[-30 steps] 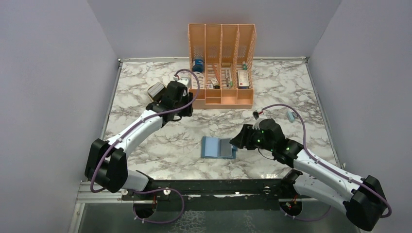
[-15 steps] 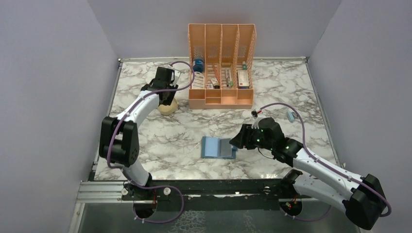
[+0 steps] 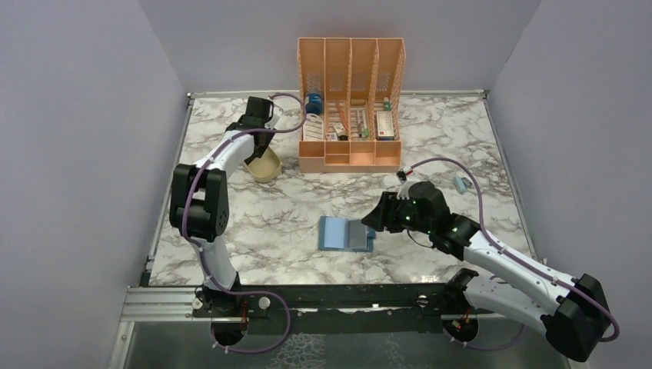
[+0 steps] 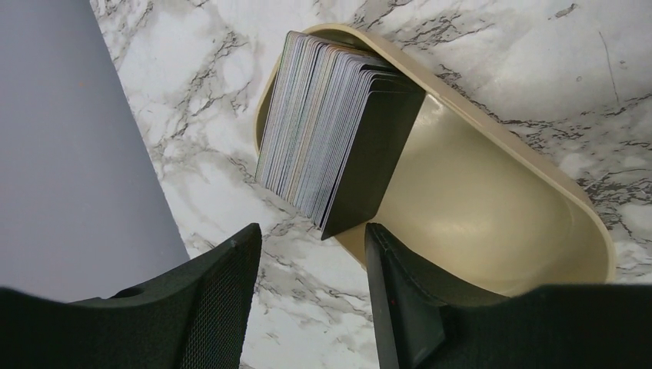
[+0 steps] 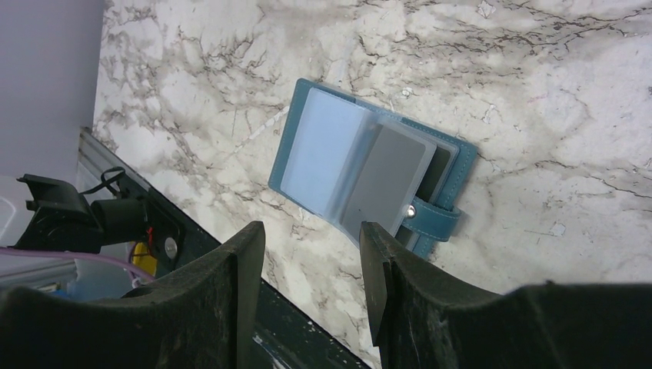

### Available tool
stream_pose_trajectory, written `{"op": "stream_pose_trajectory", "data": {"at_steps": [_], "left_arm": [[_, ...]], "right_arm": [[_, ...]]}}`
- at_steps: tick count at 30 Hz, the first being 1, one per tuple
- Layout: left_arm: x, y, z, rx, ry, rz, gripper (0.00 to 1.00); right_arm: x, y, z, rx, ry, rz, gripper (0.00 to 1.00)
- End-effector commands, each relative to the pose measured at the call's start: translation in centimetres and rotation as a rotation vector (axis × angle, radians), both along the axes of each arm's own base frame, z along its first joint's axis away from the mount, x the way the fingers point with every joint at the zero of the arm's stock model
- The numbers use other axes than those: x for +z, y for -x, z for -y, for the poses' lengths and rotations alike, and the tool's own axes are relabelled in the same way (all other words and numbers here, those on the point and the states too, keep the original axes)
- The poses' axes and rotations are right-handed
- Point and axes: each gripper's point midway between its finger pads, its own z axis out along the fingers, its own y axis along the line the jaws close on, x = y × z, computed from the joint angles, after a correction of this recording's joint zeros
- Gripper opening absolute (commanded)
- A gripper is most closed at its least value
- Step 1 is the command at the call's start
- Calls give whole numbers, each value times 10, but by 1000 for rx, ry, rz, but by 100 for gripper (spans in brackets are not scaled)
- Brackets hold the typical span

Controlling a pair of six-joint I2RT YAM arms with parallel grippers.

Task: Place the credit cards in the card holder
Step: Pick up the credit card from the storage box.

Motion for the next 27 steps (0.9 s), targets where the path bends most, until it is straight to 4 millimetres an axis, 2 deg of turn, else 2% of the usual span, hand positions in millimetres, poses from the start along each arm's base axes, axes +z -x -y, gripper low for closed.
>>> {"op": "stream_pose_trajectory", "data": {"at_steps": [1, 15, 27], "left_arm": [[5, -16, -6, -14, -63, 30, 55], [-24, -29, -14, -2, -137, -25, 50], [-13, -35, -18, 10, -183, -4, 40]], "right_arm": [[8, 0, -5, 10, -17, -9, 49], [6, -2, -9, 16, -16, -22, 49], [2, -4, -13, 25, -14, -28, 49]]}}
